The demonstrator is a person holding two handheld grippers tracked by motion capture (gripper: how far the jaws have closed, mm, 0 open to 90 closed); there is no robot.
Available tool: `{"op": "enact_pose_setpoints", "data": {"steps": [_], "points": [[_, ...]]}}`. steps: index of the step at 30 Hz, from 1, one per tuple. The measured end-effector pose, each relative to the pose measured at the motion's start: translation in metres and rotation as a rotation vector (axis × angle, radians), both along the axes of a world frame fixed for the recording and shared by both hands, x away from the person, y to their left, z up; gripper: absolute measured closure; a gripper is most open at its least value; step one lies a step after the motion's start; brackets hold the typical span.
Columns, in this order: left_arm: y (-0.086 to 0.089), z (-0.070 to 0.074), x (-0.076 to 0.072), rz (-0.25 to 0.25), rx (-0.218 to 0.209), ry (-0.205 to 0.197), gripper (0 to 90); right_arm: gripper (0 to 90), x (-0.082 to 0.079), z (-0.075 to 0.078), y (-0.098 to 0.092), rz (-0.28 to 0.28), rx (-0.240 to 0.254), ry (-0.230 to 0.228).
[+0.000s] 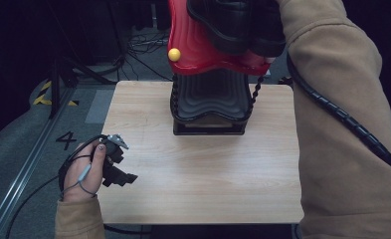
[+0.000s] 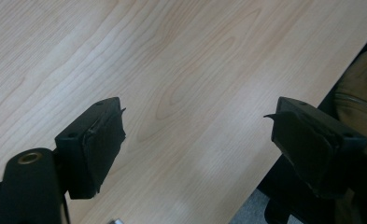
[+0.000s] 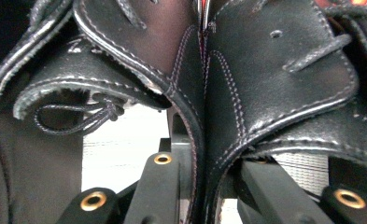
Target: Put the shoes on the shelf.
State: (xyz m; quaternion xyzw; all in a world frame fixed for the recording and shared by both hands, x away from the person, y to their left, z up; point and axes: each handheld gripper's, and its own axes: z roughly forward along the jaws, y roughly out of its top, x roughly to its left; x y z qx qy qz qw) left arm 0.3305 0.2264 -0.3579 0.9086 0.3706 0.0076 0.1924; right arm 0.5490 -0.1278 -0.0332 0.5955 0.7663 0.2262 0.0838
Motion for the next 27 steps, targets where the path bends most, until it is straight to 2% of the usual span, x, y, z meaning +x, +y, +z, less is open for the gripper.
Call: {"op": "enact_pose_setpoints", "data": {"steps": [4,6,11,13,21,22,27], "points": [[0.002,-0.003,0.001,0.019,0.025,0.008,18.5,82.0,0.005,-0.002,0.002,-0.010,0.001,-0.012],[0.002,-0.004,0.001,0.029,0.023,0.013,18.5,82.0,0.008,-0.004,0.005,-0.010,0.006,-0.018],[0.001,-0.003,0.001,0.018,0.022,0.010,17.8,82.0,0.012,-0.007,0.013,-0.017,0.017,-0.038],[0.002,-0.003,0.001,0.013,0.024,0.005,18.4,82.0,0.011,-0.007,0.016,-0.034,0.040,-0.066],[-0.001,-0.002,0.000,0.012,0.025,0.006,18.0,82.0,0.009,-0.002,0.018,-0.065,0.056,-0.128],[-0.001,-0.001,0.001,0.007,0.028,-0.004,17.8,82.0,0.010,-0.003,0.019,-0.068,0.057,-0.128],[-0.002,-0.001,-0.001,0.009,0.026,0.002,17.9,81.7,0.010,-0.007,0.021,-0.064,0.044,-0.119]]}}
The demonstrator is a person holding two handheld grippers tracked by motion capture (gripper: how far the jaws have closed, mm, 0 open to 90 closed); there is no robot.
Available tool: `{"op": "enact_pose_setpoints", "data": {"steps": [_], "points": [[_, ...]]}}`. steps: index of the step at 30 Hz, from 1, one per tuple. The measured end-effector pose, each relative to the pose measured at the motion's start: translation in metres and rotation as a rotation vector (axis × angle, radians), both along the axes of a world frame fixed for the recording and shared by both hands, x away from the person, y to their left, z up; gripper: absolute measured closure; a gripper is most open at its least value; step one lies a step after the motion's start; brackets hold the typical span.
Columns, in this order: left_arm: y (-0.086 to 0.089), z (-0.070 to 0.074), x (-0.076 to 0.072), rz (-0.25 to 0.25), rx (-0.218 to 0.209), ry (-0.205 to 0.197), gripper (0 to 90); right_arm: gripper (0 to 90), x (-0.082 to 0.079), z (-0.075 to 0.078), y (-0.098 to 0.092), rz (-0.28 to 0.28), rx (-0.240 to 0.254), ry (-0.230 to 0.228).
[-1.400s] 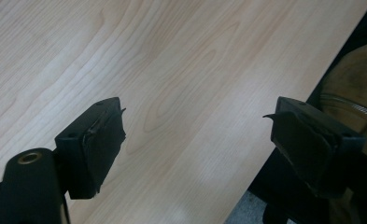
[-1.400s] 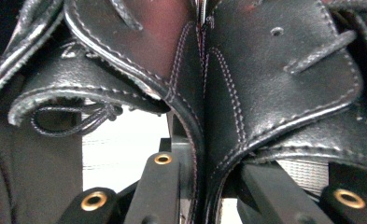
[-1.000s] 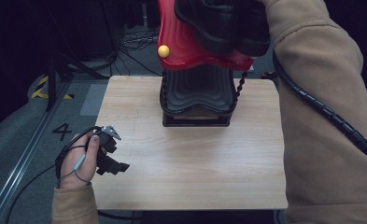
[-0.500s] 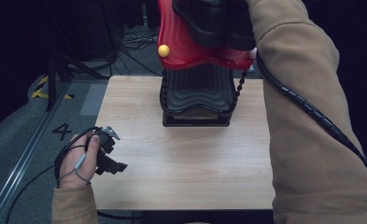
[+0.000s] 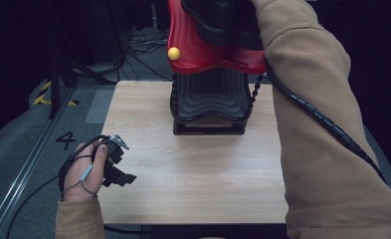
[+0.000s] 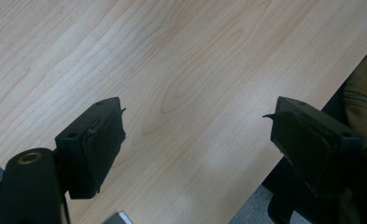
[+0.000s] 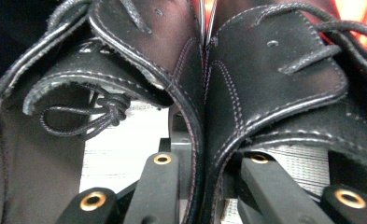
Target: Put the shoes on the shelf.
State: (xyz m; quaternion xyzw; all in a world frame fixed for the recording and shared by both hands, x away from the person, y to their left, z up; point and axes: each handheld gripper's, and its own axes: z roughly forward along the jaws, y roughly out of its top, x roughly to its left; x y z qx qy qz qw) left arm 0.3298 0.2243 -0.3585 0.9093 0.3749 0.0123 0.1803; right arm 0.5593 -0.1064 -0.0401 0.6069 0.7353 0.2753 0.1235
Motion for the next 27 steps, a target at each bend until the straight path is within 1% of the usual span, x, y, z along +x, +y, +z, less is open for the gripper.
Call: {"op": "enact_pose_setpoints", "data": {"steps": [3,5,7,8,10,12,13,15,17,19,20,21,22,24,25,27], "points": [[-0.001,0.000,0.000,-0.009,0.000,-0.002,18.0,81.5,0.000,-0.002,-0.003,0.007,-0.001,0.012],[-0.002,0.000,0.000,-0.011,0.002,0.004,17.8,81.7,0.001,-0.004,-0.003,0.010,-0.007,0.026],[-0.002,0.000,0.000,-0.016,0.003,0.003,17.8,82.0,-0.001,-0.003,-0.003,0.008,-0.016,0.020],[-0.002,0.000,0.000,-0.013,0.005,0.005,17.9,82.1,-0.001,-0.002,-0.004,0.006,-0.010,0.017],[-0.002,0.000,0.000,-0.013,-0.002,-0.003,18.1,82.2,-0.003,0.002,-0.007,-0.003,0.021,0.006],[-0.001,0.000,0.000,-0.016,-0.007,0.002,17.6,82.2,-0.004,0.008,-0.010,-0.001,0.057,0.002],[-0.001,0.000,0.000,-0.017,-0.005,-0.001,17.5,82.2,-0.004,0.009,-0.011,-0.002,0.067,0.000],[-0.001,0.000,0.001,-0.014,-0.005,0.003,17.8,82.2,-0.003,0.012,-0.010,-0.006,0.079,-0.020],[-0.001,-0.001,0.001,-0.012,-0.006,0.003,18.0,82.2,-0.001,0.011,-0.007,-0.018,0.071,-0.034],[0.000,0.000,0.000,-0.009,-0.002,-0.001,17.8,82.2,0.002,0.008,-0.003,-0.025,0.057,-0.042],[0.000,0.000,0.000,-0.006,-0.004,0.002,17.5,82.2,0.004,0.005,0.000,-0.028,0.055,-0.052],[0.000,0.000,0.000,-0.005,-0.005,0.002,17.8,82.0,0.006,0.000,0.003,-0.036,0.037,-0.071],[0.001,0.000,0.000,-0.008,-0.003,0.002,17.8,82.0,0.006,0.000,0.003,-0.036,0.037,-0.071],[0.001,0.000,0.000,-0.008,-0.001,0.002,18.0,81.8,0.008,-0.007,0.008,-0.046,0.000,-0.091],[0.000,0.000,0.000,-0.010,-0.001,0.001,18.0,81.7,0.009,-0.011,0.010,-0.049,-0.008,-0.099],[0.000,0.000,0.000,-0.010,-0.001,0.001,17.5,81.2,0.011,-0.019,0.011,-0.054,0.003,-0.098]]}}
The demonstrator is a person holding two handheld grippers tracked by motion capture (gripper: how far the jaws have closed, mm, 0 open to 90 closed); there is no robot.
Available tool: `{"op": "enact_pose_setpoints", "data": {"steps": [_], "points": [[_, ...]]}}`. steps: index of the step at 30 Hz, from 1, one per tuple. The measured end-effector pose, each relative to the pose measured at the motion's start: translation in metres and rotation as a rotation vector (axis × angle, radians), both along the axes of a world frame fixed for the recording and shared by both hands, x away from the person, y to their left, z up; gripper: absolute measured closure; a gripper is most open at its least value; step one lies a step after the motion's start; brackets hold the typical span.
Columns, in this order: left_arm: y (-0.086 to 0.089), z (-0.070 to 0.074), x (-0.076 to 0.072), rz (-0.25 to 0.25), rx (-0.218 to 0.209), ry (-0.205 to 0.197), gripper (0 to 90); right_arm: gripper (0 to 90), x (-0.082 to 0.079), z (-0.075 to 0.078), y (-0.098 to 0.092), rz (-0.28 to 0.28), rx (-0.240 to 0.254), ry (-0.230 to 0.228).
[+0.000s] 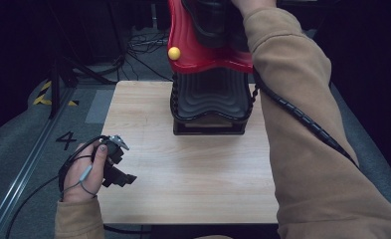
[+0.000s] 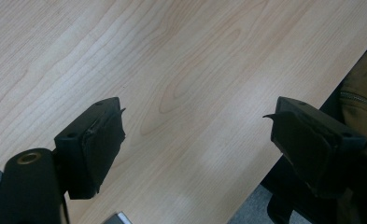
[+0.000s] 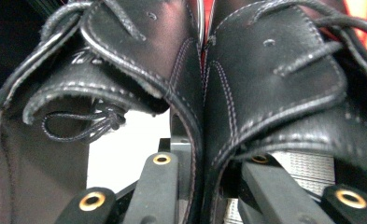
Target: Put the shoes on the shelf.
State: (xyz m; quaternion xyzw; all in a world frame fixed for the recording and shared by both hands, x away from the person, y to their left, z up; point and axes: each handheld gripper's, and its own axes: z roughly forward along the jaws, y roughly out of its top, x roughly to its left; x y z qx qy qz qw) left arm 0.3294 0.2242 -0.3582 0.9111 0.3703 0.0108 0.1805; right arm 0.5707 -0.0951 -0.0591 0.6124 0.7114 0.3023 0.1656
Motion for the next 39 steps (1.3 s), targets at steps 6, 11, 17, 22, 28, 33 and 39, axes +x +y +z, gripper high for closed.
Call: {"op": "enact_pose_setpoints", "data": {"steps": [6,11,17,22,28,33,39], "points": [[-0.002,0.000,0.000,-0.002,0.005,0.006,17.8,79.8,0.003,-0.018,0.005,0.009,0.017,0.028],[-0.005,0.001,-0.001,0.001,0.012,0.006,17.5,73.8,0.002,-0.027,0.003,0.008,0.035,0.070],[-0.008,0.004,-0.003,-0.008,0.024,-0.002,17.2,52.6,-0.009,-0.024,0.000,0.076,0.079,0.122],[-0.013,0.004,-0.003,-0.013,0.028,0.002,17.7,48.8,-0.022,-0.018,-0.009,0.110,0.099,0.097],[-0.012,0.006,-0.006,-0.011,0.034,-0.009,17.7,46.0,-0.046,0.000,-0.034,0.180,0.105,0.043],[-0.010,0.007,-0.011,0.000,0.040,-0.014,17.4,44.0,-0.070,0.009,-0.067,0.258,0.076,0.025],[-0.007,0.008,-0.015,0.021,0.046,-0.008,17.7,43.4,-0.091,0.008,-0.098,0.316,0.047,0.033]]}}
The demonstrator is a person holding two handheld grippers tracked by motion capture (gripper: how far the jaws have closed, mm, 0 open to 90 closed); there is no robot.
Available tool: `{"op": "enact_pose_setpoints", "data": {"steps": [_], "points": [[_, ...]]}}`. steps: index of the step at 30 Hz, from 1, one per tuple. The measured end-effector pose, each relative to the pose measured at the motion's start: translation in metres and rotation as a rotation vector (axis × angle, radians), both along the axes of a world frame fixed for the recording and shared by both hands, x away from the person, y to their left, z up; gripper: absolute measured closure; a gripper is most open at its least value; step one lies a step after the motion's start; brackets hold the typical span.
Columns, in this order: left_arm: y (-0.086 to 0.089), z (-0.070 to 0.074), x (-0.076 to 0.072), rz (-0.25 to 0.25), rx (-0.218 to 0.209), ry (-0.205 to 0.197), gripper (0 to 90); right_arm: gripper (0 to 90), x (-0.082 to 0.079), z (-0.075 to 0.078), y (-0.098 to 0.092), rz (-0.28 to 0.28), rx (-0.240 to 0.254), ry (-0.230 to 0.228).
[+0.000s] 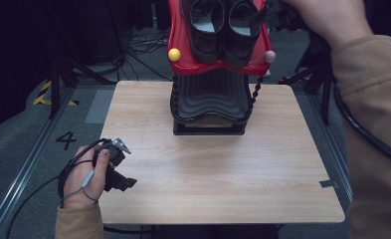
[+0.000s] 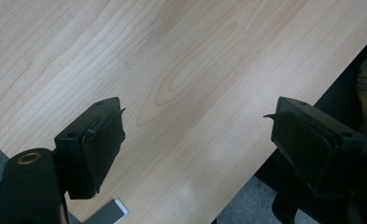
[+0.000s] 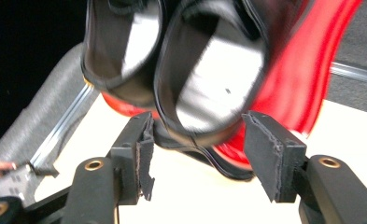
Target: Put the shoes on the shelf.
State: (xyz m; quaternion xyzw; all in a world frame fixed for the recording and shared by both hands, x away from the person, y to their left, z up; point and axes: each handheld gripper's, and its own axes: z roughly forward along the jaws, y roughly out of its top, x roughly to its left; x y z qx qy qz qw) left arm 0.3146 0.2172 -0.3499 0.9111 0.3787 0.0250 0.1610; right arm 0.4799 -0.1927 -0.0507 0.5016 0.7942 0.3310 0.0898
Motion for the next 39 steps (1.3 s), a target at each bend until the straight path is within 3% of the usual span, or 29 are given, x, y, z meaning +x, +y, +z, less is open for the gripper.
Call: {"op": "enact_pose_setpoints", "data": {"steps": [1,5,12,22,23,27,39], "points": [[0.001,0.001,0.000,0.003,0.005,-0.014,17.6,43.5,-0.003,0.000,-0.004,0.007,-0.004,-0.006],[0.000,0.002,-0.003,0.011,-0.002,-0.007,17.7,42.0,-0.020,-0.001,-0.023,0.051,0.004,-0.024],[0.000,0.001,-0.001,0.000,-0.004,-0.009,17.5,40.0,-0.044,-0.004,-0.048,0.086,-0.029,-0.036],[-0.001,0.002,-0.001,0.013,-0.010,-0.012,17.6,38.4,-0.063,-0.018,-0.072,0.121,-0.039,-0.044],[-0.001,0.002,-0.001,0.009,-0.008,-0.013,17.6,38.2,-0.066,-0.028,-0.078,0.138,-0.041,-0.048],[-0.001,0.001,-0.001,0.008,-0.009,-0.011,17.6,37.8,-0.070,-0.043,-0.084,0.153,-0.047,-0.046],[0.000,-0.001,-0.005,0.017,-0.003,-0.012,17.6,35.4,-0.083,-0.102,-0.096,0.178,-0.068,0.024]]}}
